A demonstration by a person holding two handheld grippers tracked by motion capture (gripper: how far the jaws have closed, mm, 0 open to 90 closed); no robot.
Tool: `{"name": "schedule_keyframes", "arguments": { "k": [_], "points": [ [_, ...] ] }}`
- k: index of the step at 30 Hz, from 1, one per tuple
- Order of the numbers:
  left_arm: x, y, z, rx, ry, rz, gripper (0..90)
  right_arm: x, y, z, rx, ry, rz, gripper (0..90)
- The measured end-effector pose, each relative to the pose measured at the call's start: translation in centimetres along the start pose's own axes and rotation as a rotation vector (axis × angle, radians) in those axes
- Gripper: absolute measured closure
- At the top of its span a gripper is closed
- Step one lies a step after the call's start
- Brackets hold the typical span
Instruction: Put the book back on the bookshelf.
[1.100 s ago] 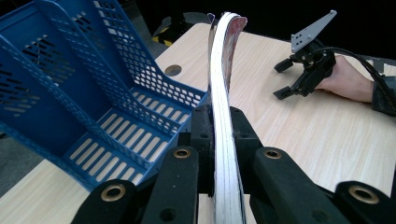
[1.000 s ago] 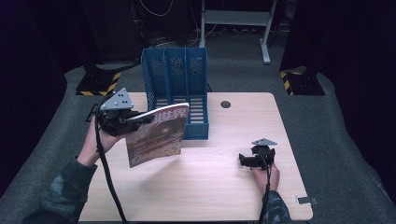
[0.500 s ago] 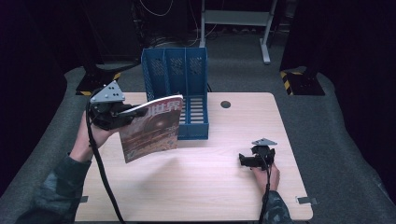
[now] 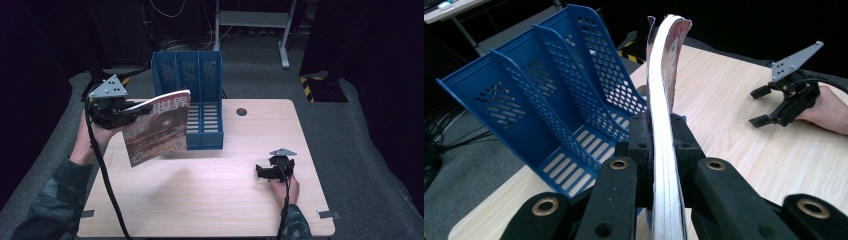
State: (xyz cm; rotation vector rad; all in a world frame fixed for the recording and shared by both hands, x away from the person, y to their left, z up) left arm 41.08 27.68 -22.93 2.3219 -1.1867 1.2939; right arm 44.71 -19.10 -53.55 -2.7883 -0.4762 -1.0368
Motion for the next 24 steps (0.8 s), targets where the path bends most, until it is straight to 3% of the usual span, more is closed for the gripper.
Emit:
{"name": "schedule_keyframes", "arguments": {
  "k": [11, 24],
  "points": [
    [0.8, -1.3, -0.7, 0.049, 0.017, -0.026, 83.5, 0.0, 0.0, 0.0, 0.000, 0.000, 0.000, 4.3],
    [1.0, -4.3, -0.3, 0.116, 0.024, -0.103, 83.6, 0.0, 0.0, 0.0, 0.000, 0.002, 0.000, 4.7]
  ]
}}
Point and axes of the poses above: each handheld gripper's, and its own axes: z roughly forward along the jaws, x roughly out of its top, y roughly to its right, the point moved 1 cm from there along z, roughly forward along the jaws, and after that the axes turned 6 degrees about -y, right-handed, at the moved point
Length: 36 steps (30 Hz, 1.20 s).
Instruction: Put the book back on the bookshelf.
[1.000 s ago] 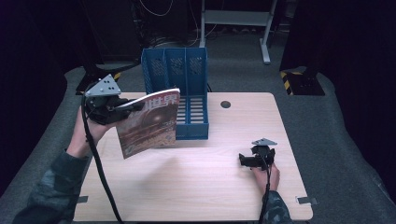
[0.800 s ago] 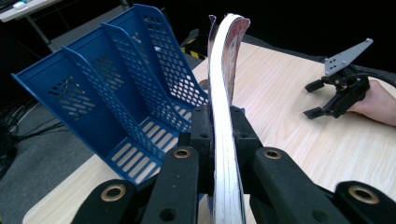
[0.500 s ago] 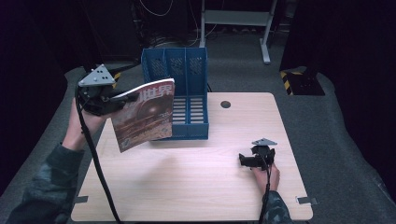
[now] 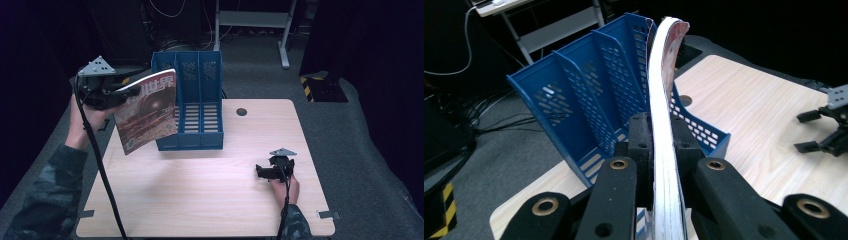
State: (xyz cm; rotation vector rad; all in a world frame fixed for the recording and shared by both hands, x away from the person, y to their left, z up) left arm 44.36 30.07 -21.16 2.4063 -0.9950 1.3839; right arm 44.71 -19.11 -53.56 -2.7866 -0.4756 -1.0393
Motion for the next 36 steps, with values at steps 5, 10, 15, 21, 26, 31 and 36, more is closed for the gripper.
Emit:
{"name": "schedule_keyframes", "arguments": {
  "k": [5, 10, 15, 21, 26, 31, 36],
  "points": [
    [0.2, -0.6, 0.1, 0.024, 0.003, -0.019, 83.6, 0.0, 0.0, 0.0, -0.001, 0.001, 0.000, 4.9],
    [0.5, -1.1, 0.3, 0.048, 0.000, -0.045, 83.6, 0.0, 0.0, 0.0, -0.001, 0.002, 0.001, 5.1],
    [0.9, -1.5, 0.7, 0.079, 0.005, -0.061, 83.6, 0.0, 0.0, 0.0, -0.001, 0.002, 0.001, 5.2],
    [1.3, -2.0, 1.4, 0.108, -0.002, -0.080, 83.6, 0.0, 0.1, 0.0, -0.003, 0.003, -0.004, 5.7],
    [1.6, -2.3, 2.2, 0.128, -0.005, -0.097, 83.6, 0.0, 0.1, 0.0, -0.003, 0.003, -0.003, 5.7],
    [2.0, -2.5, 2.9, 0.143, -0.005, -0.113, 83.6, 0.0, 0.1, 0.0, -0.002, 0.004, -0.004, 5.7],
    [2.4, -2.7, 3.6, 0.162, -0.008, -0.124, 83.6, 0.0, 0.1, 0.0, -0.003, 0.002, -0.004, 5.7]
  ]
}}
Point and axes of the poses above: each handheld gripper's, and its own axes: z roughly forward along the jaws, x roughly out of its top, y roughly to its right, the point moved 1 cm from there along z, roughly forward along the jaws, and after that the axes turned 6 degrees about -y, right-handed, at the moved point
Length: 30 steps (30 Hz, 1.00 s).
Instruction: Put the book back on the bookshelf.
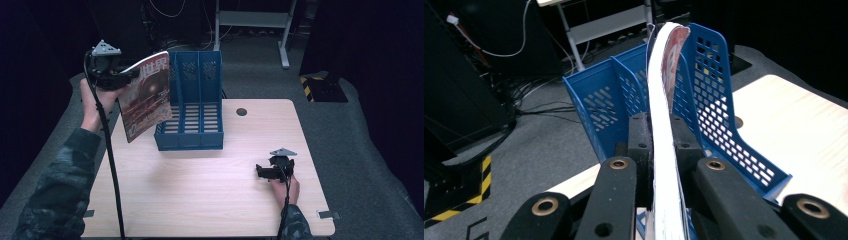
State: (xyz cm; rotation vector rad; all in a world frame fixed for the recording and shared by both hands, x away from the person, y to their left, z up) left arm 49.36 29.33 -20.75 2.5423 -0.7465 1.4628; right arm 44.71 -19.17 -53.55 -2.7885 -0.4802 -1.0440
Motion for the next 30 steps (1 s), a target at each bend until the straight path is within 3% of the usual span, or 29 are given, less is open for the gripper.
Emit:
{"name": "schedule_keyframes", "arguments": {
  "k": [21, 30],
  "points": [
    [0.8, -0.2, 3.3, 0.082, 0.015, -0.079, 83.6, 0.0, 0.0, 0.0, -0.002, 0.004, 0.006, 6.0],
    [0.9, -0.3, 4.4, 0.102, 0.038, -0.139, 83.6, 0.0, 0.0, 0.0, 0.001, 0.002, 0.008, 6.4]
  ]
}}
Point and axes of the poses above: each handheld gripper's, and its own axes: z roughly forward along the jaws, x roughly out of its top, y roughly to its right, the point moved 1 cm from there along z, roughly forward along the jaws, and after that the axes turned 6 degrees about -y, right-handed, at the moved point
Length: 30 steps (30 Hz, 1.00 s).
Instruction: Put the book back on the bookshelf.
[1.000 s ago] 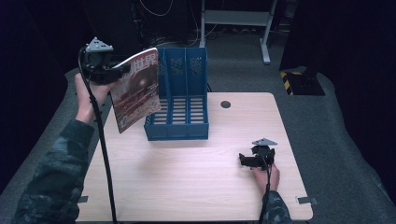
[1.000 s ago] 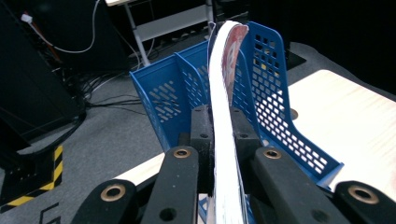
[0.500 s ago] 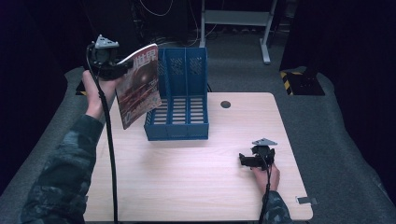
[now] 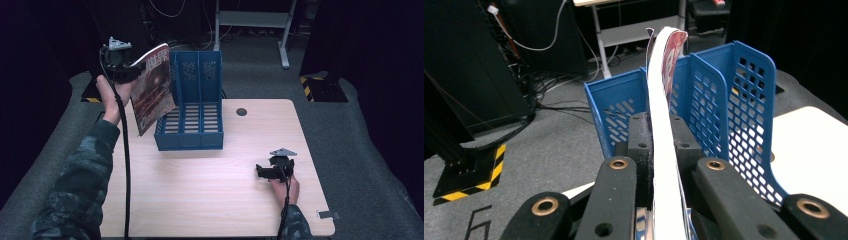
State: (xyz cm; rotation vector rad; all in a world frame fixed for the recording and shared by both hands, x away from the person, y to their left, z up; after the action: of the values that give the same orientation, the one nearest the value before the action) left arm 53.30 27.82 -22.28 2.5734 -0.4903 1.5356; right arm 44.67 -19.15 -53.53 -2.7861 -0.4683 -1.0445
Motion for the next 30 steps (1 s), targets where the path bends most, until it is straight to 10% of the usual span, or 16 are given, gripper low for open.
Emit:
{"name": "schedule_keyframes", "arguments": {
  "k": [30],
  "points": [
    [0.4, 1.6, 3.1, 0.052, 0.081, -0.102, 83.7, 0.0, 0.0, 0.0, 0.001, 0.004, 0.006, 8.5]
  ]
}}
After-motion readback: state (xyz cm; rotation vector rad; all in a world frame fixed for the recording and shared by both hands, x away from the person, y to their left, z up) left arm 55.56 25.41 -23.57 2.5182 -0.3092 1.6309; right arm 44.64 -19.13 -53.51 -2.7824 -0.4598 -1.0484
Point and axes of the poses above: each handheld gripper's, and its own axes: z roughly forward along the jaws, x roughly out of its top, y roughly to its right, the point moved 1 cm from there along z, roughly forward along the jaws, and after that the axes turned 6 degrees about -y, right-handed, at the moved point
